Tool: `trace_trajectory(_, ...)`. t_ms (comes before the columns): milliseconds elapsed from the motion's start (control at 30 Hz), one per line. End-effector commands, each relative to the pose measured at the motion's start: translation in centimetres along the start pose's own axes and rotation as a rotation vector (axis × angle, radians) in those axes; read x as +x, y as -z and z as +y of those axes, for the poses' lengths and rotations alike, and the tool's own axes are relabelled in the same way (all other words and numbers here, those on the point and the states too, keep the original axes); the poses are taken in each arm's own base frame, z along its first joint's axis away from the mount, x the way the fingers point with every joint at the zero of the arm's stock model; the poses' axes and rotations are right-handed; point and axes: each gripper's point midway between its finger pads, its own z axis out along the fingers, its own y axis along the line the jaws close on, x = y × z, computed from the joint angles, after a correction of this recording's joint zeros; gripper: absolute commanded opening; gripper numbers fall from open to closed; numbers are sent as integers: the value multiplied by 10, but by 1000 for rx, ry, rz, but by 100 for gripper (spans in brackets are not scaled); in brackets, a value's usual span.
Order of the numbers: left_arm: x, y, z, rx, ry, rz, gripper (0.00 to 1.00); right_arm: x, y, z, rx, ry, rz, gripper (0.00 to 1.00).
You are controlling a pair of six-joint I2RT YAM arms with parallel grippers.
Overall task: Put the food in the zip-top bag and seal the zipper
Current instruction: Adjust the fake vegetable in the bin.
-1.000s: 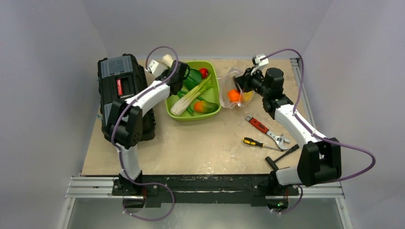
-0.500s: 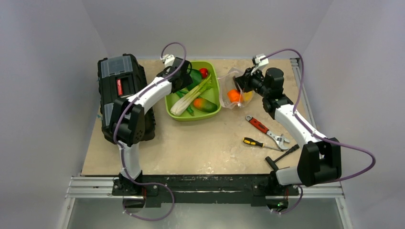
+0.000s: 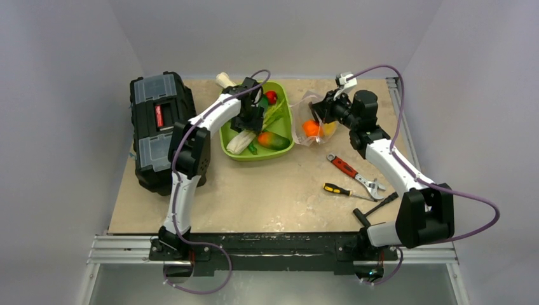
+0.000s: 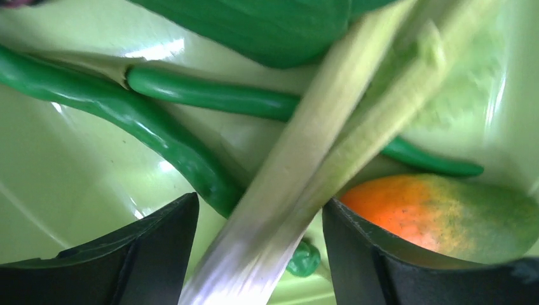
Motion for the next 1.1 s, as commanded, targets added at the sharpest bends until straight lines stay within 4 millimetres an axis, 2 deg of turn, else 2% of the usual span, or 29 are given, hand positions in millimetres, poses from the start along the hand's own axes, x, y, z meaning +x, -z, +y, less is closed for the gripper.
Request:
trace_trajectory(0, 25, 11, 0, 59, -99, 124, 64, -20, -2, 10, -39, 16, -61, 0)
trace_trajectory(233, 10, 49, -13, 146, -77, 30, 31, -19, -4, 9, -41, 10, -59, 0)
trace_trajectory(400, -2, 83, -28, 238, -61, -35, 20, -18, -5, 8, -37, 8, -57, 0)
trace_trajectory(567, -7, 104, -38, 303, -13, -49, 9, -17, -5, 8, -39, 6, -55, 0)
trace_trajectory(667, -8, 107, -41, 319, 72, -26, 1, -16, -6, 7, -37, 5, -51, 0)
trace_trajectory(833, -14, 98, -62, 404, 299, 8, 0, -17, -6, 7, -35, 5, -51, 0)
trace_trajectory(933, -29, 90, -81, 517, 459, -38, 4, -16, -7, 7, -36, 5, -48, 0)
trace_trajectory(1067, -36, 74, -98, 628, 645, -40, 9, -16, -6, 6, -31, 7, -49, 0)
